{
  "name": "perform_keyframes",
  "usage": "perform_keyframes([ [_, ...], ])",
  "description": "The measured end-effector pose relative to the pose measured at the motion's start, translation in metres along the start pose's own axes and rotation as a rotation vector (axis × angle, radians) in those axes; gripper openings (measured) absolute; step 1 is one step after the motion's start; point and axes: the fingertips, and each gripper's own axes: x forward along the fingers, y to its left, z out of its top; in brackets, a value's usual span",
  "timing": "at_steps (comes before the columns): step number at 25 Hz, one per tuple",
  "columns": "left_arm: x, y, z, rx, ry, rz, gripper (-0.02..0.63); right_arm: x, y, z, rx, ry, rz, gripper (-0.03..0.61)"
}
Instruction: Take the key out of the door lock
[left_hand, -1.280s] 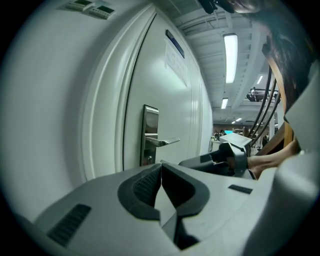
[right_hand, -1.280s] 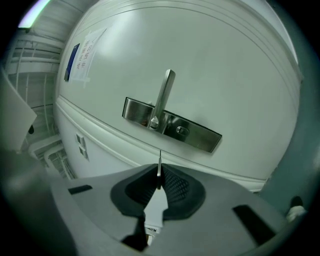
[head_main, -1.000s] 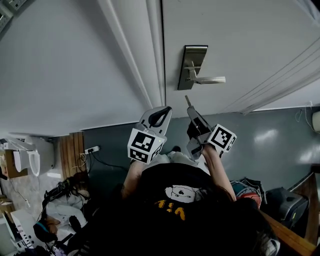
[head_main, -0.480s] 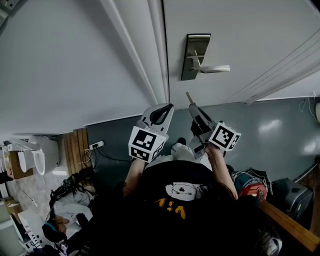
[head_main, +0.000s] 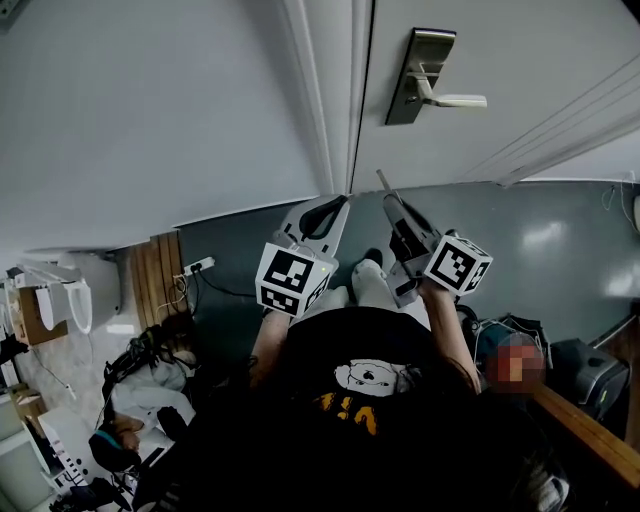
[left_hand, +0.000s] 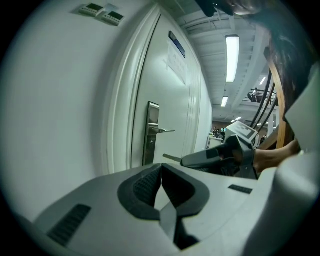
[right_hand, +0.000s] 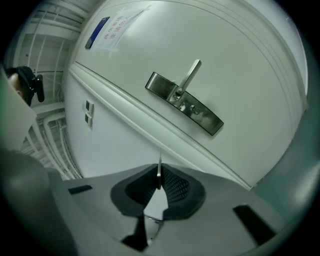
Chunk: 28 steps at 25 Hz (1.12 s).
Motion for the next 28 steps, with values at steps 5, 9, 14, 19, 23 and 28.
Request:
perform_keyframes([
  [5, -0.023, 0.002, -0.015, -0.022, -0.003, 0.001, 0.008, -0.004, 0.009, -0.027, -0.061, 0.035, -0.025, 0.021],
  [9, -0.04, 0.0, -0.022, -0.04, -0.013, 0.002, 0.008, -0.01, 0.018, -0.045, -0.07, 0.049, -0.03, 0.021],
  [14, -0.057, -0.004, -0.029, -0.04, -0.018, -0.001, 0.009, -0.016, 0.025, -0.059, -0.103, 0.061, -0.043, 0.021],
  [19, -0.064, -0.006, -0.032, -0.031, -0.023, -0.004, 0.009, -0.021, 0.029, -0.067, -0.119, 0.06, -0.04, 0.021],
  [23, -0.072, -0.012, -0.03, -0.013, -0.032, -0.016, 0.008, -0.025, 0.035, -0.073, -0.136, 0.058, -0.042, 0.021],
  [28, -0.079, -0.017, -0.029, 0.003, -0.039, -0.028, 0.008, -0.027, 0.039, -0.076, -0.146, 0.045, -0.039, 0.021],
])
